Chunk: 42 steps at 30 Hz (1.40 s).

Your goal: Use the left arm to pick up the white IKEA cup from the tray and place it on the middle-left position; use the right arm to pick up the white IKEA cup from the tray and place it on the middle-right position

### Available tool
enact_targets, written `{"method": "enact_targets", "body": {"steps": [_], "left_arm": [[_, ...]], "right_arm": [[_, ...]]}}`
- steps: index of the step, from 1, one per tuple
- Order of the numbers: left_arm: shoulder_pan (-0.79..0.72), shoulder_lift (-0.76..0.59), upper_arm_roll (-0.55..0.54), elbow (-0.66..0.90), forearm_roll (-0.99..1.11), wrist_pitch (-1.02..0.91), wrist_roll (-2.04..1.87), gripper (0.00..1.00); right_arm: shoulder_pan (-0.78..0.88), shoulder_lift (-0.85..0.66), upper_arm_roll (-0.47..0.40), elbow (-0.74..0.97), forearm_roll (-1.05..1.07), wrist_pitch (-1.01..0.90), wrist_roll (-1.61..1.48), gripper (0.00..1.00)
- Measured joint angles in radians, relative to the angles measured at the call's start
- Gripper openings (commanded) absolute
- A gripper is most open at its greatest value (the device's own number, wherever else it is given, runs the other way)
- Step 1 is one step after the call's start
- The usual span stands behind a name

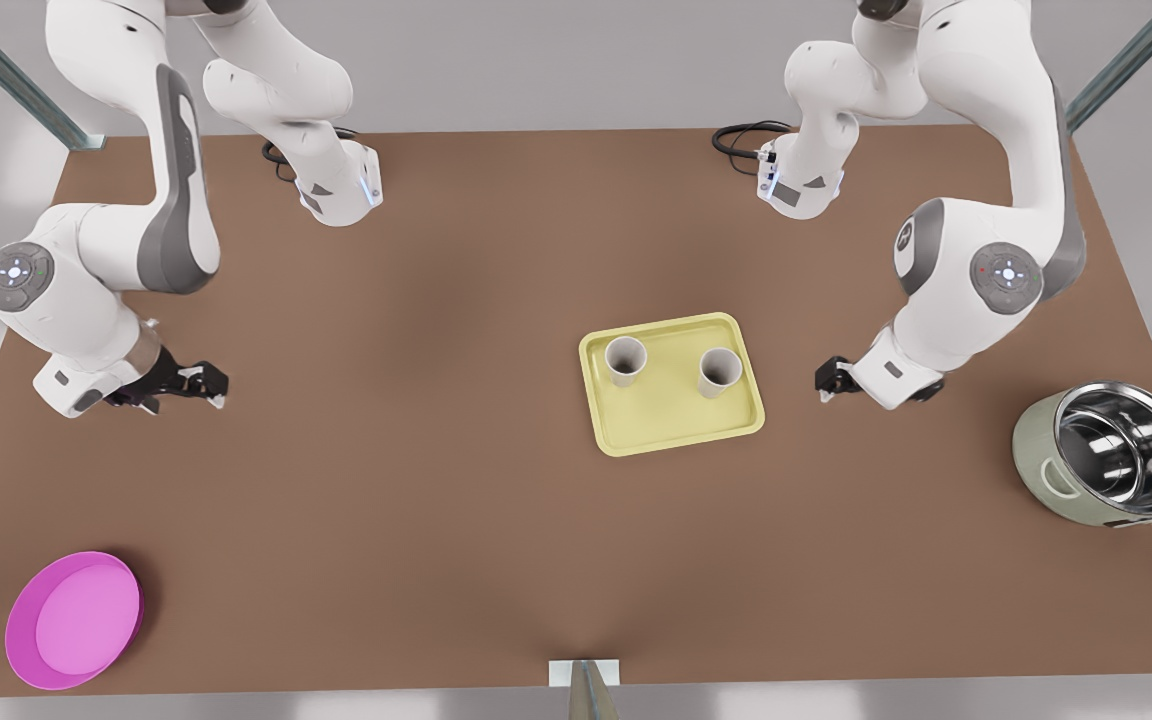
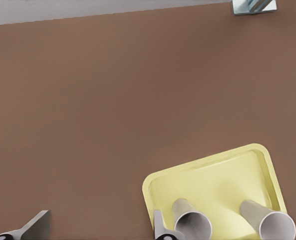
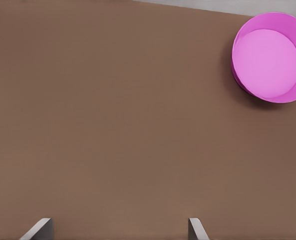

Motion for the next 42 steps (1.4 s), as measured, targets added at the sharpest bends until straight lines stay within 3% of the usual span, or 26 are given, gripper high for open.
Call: {"method": "enact_targets", "body": {"steps": [5, 8, 10, 12, 14, 20, 23, 42], "left_arm": [[-0.070, 0.021, -0.001, -0.017, 0.011, 0.005, -0.038, 1.00], [-0.267, 0.031, -0.006, -0.069, 0.013, 0.010, -0.101, 1.00], [-0.303, -0.002, -0.001, -0.172, 0.011, 0.030, -0.137, 1.00], [-0.246, -0.064, 0.013, -0.352, 0.008, 0.091, -0.144, 1.00], [-0.162, -0.063, 0.020, -0.424, 0.006, 0.152, -0.145, 1.00], [-0.112, 0.029, 0.019, -0.446, -0.025, 0.286, -0.146, 1.00], [-0.131, -0.014, 0.008, -0.513, -0.039, 0.327, -0.149, 1.00], [-0.166, 0.036, -0.030, -0.607, -0.063, 0.486, -0.196, 1.00]], "right_arm": [[0.037, 0.019, 0.000, 0.042, 0.003, 0.000, -0.008, 1.00], [0.236, 0.040, 0.001, 0.065, 0.003, -0.003, -0.011, 1.00], [0.389, 0.067, 0.004, 0.076, 0.006, -0.004, -0.013, 1.00], [0.494, 0.120, 0.010, 0.098, 0.028, 0.000, -0.014, 1.00], [0.513, 0.180, 0.019, 0.126, 0.078, 0.020, -0.015, 1.00], [0.607, 0.366, 0.045, 0.348, 0.137, 0.042, -0.004, 1.00], [0.661, 0.416, 0.047, 0.417, 0.130, 0.018, 0.006, 1.00], [0.830, 0.729, 0.039, 0.684, 0.061, 0.016, 0.141, 1.00]]}}
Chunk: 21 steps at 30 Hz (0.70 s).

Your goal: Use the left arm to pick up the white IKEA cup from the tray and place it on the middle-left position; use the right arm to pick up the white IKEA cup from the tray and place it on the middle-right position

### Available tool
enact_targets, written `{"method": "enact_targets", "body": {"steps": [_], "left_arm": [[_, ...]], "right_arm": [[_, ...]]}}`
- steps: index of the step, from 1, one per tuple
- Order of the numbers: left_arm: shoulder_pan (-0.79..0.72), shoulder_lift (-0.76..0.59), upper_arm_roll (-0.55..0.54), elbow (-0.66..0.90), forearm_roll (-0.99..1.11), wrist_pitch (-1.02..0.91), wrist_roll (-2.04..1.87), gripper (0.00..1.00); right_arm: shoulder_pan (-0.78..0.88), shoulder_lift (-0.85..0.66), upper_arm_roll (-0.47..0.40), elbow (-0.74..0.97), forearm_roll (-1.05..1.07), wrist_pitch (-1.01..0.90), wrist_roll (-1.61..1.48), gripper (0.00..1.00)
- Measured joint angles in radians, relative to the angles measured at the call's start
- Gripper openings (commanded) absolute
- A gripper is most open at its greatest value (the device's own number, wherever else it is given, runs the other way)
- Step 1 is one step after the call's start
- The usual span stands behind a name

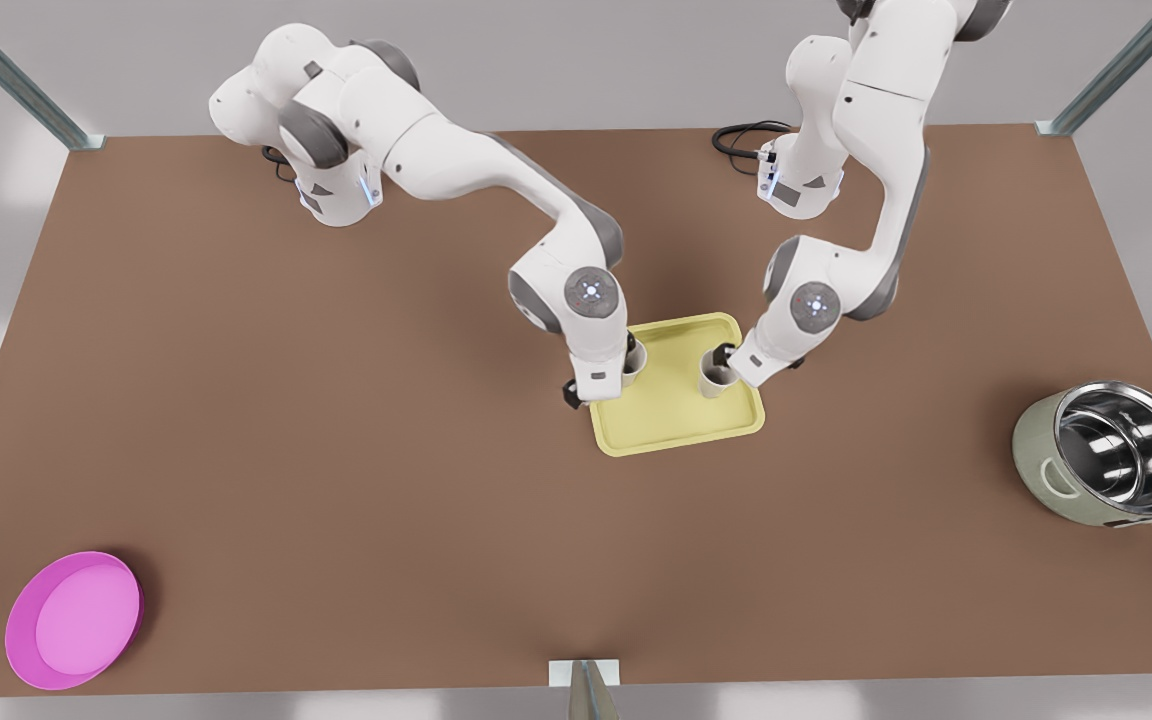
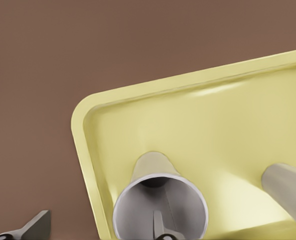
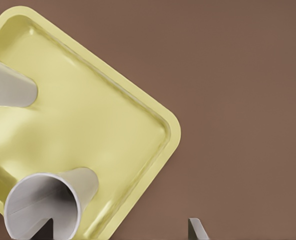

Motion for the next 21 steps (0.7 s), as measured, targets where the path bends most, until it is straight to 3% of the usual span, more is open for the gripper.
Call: {"method": "enact_targets", "body": {"steps": [9, 13, 15, 17, 21], "left_arm": [[-0.005, 0.061, -0.002, 0.003, -0.007, 0.094, -0.015, 0.97], [-0.022, 0.061, -0.002, 0.001, -0.008, 0.117, -0.026, 0.73], [-0.024, 0.059, -0.002, 0.000, -0.007, 0.122, -0.031, 0.49], [-0.024, 0.056, -0.002, 0.000, -0.006, 0.125, -0.036, 0.35], [-0.025, 0.046, -0.001, 0.000, -0.005, 0.127, -0.044, 0.22]], "right_arm": [[0.024, 0.060, 0.000, -0.003, -0.033, 0.056, 0.062, 1.00], [0.038, 0.076, -0.001, -0.002, -0.044, 0.078, 0.089, 1.00], [0.038, 0.090, -0.001, 0.000, -0.046, 0.097, 0.101, 1.00], [0.037, 0.104, -0.002, 0.002, -0.047, 0.119, 0.113, 1.00], [0.038, 0.124, -0.002, 0.003, -0.047, 0.147, 0.131, 1.00]]}}
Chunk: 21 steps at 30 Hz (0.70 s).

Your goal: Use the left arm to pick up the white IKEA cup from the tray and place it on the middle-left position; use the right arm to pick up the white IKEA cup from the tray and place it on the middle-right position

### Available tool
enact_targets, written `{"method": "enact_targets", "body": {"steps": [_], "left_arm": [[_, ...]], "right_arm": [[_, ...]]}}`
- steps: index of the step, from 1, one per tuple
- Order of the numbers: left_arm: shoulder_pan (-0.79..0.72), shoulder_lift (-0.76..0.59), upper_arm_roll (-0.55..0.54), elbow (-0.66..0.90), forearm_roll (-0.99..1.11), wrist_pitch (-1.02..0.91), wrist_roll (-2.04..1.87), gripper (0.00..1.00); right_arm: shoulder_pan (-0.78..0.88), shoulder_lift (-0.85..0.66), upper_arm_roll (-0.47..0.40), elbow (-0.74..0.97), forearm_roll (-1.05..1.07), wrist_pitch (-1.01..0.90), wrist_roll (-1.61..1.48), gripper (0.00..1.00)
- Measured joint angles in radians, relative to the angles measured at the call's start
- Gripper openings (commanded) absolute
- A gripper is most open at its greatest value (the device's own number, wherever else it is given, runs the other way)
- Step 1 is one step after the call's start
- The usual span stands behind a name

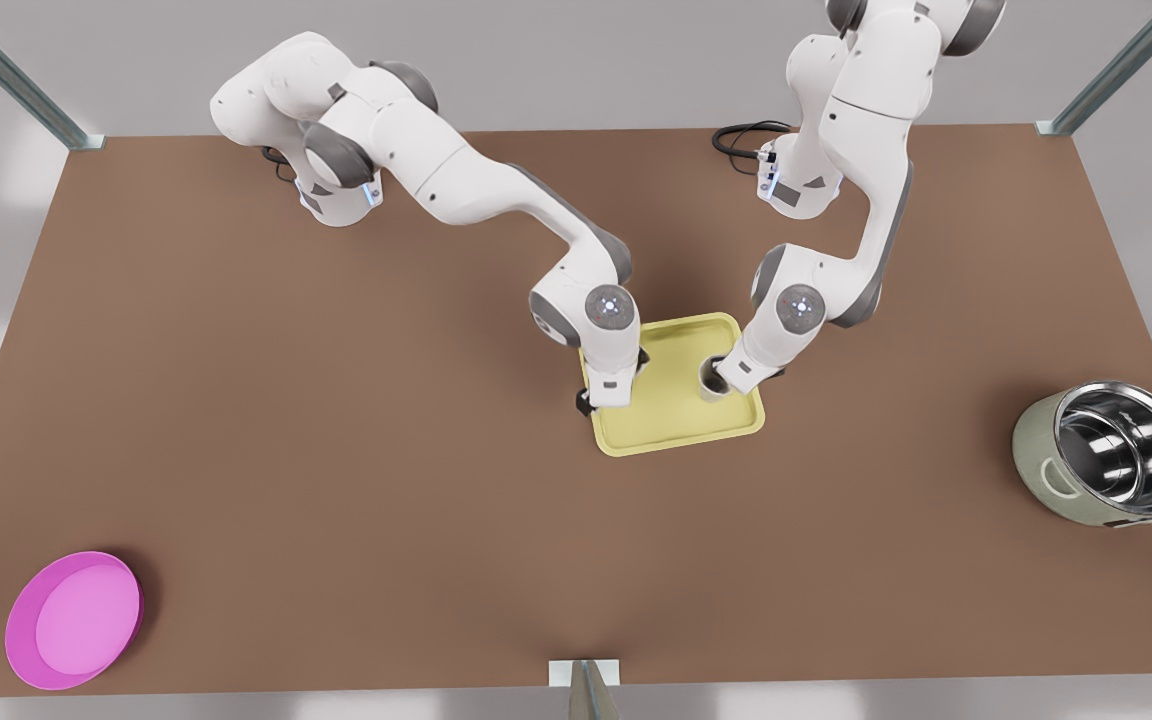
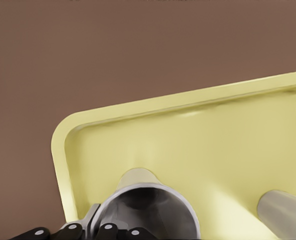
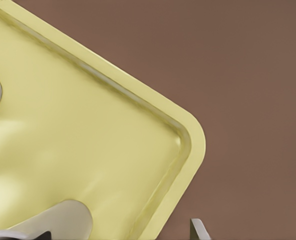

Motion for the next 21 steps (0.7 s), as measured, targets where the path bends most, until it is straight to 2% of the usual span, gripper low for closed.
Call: {"method": "enact_targets", "body": {"steps": [7, 10, 12, 14, 21], "left_arm": [[0.009, -0.108, 0.025, 0.007, 0.005, -0.068, -0.014, 0.22], [0.008, -0.131, 0.128, 0.007, 0.011, -0.103, 0.003, 0.22], [0.019, -0.131, 0.220, 0.005, 0.008, -0.113, 0.033, 0.22], [0.072, -0.113, 0.261, 0.003, -0.028, -0.104, 0.077, 0.22], [0.173, -0.045, 0.277, 0.002, -0.192, -0.024, 0.267, 0.21]], "right_arm": [[0.001, -0.010, 0.005, 0.000, 0.001, 0.014, 0.027, 1.00], [0.002, -0.011, 0.006, 0.000, 0.001, 0.014, 0.036, 1.00], [0.003, -0.012, 0.007, -0.001, 0.001, 0.014, 0.042, 1.00], [0.010, -0.012, 0.007, -0.002, 0.002, 0.014, 0.047, 1.00], [0.031, -0.016, 0.003, -0.009, -0.004, 0.012, 0.061, 1.00]]}}
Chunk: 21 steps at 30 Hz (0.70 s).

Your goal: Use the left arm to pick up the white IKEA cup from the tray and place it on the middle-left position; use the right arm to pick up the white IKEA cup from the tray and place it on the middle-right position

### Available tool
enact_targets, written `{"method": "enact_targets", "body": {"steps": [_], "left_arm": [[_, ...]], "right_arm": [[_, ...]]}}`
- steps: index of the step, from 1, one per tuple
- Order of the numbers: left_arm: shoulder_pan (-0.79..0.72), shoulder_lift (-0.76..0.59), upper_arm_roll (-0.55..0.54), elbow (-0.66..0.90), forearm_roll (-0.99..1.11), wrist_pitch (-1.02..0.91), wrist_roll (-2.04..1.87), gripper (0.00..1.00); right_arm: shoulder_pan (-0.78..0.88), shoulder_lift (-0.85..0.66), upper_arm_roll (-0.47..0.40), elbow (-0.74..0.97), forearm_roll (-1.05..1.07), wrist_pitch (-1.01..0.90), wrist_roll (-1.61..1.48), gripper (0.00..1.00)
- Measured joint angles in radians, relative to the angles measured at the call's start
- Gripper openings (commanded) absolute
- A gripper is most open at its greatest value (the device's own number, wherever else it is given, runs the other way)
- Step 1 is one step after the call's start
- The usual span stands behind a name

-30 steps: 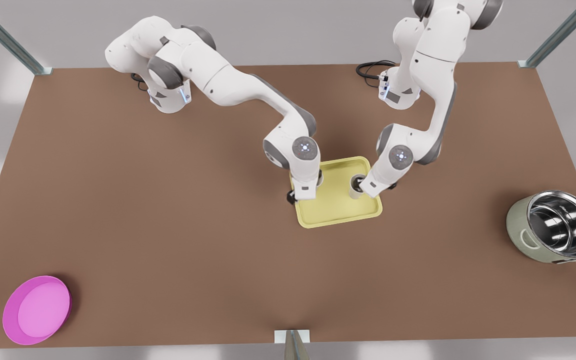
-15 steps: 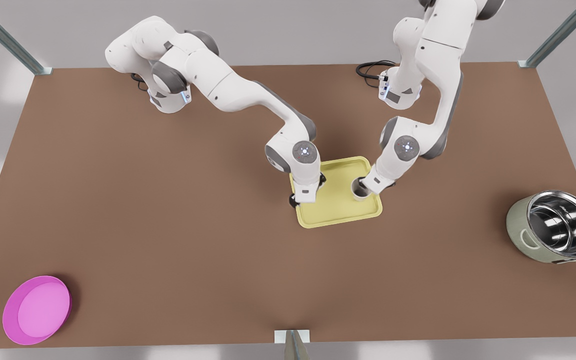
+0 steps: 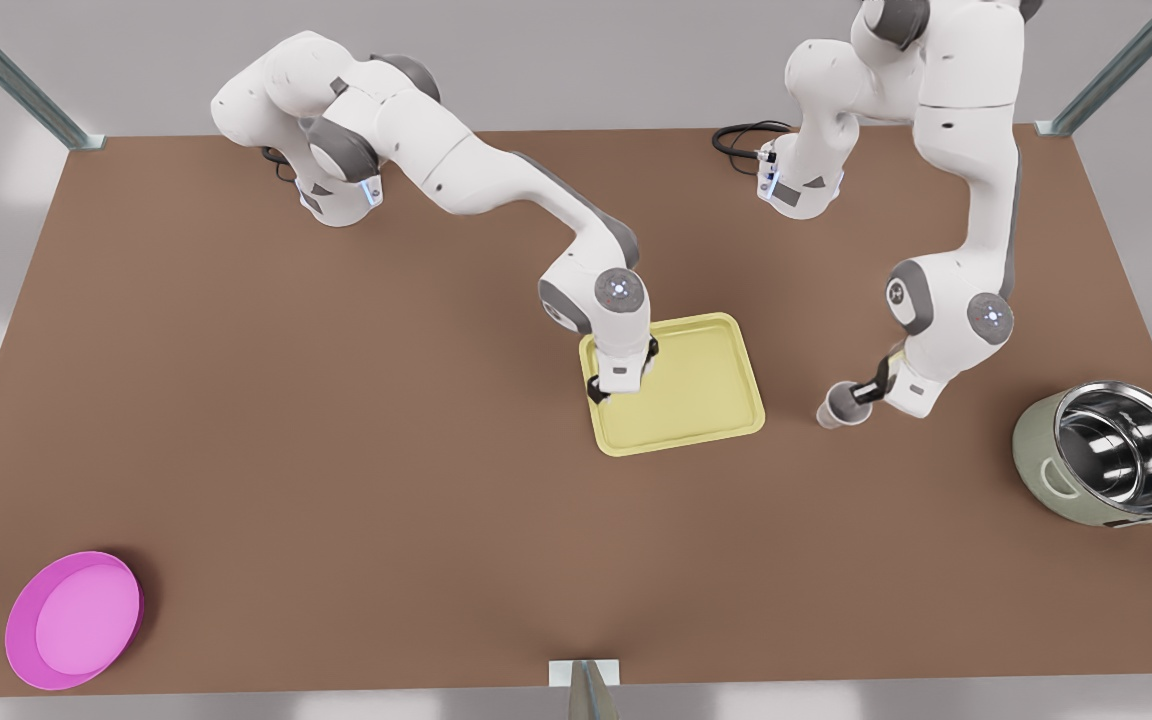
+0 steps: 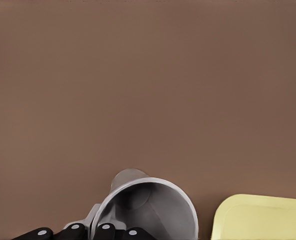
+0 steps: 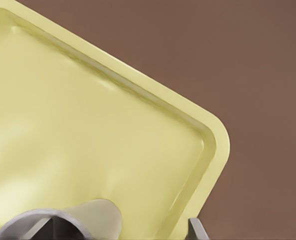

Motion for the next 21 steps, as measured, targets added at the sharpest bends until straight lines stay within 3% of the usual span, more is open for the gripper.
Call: {"method": "enact_targets", "body": {"steps": [7, 11, 12, 13, 17, 19, 21], "left_arm": [[0.020, 0.051, -0.010, -0.002, -0.073, 0.071, 0.162, 0.21], [0.018, 0.066, -0.010, -0.003, -0.136, 0.097, 0.243, 0.23], [0.018, 0.066, -0.010, -0.002, -0.146, 0.101, 0.262, 0.93], [0.017, 0.066, -0.011, -0.002, -0.156, 0.104, 0.284, 1.00], [0.015, 0.046, -0.012, -0.005, -0.206, 0.103, 0.391, 1.00], [0.016, -0.052, 0.000, 0.009, -0.174, 0.038, 0.423, 1.00], [0.021, -0.105, 0.001, 0.232, -0.052, -0.145, 0.411, 1.00]], "right_arm": [[0.010, 0.014, -0.002, -0.009, -0.029, 0.004, 0.011, 0.90], [0.027, 0.029, -0.003, -0.010, -0.036, 0.006, 0.018, 0.68], [0.028, 0.029, -0.003, -0.010, -0.036, 0.006, 0.020, 0.65], [0.029, 0.029, -0.003, -0.010, -0.037, 0.006, 0.022, 0.62], [0.029, 0.022, -0.002, -0.008, -0.037, -0.002, 0.027, 0.35], [0.029, 0.016, -0.002, -0.005, -0.037, -0.013, 0.029, 0.25], [0.029, 0.012, -0.002, -0.005, -0.034, -0.020, 0.029, 0.17]]}}
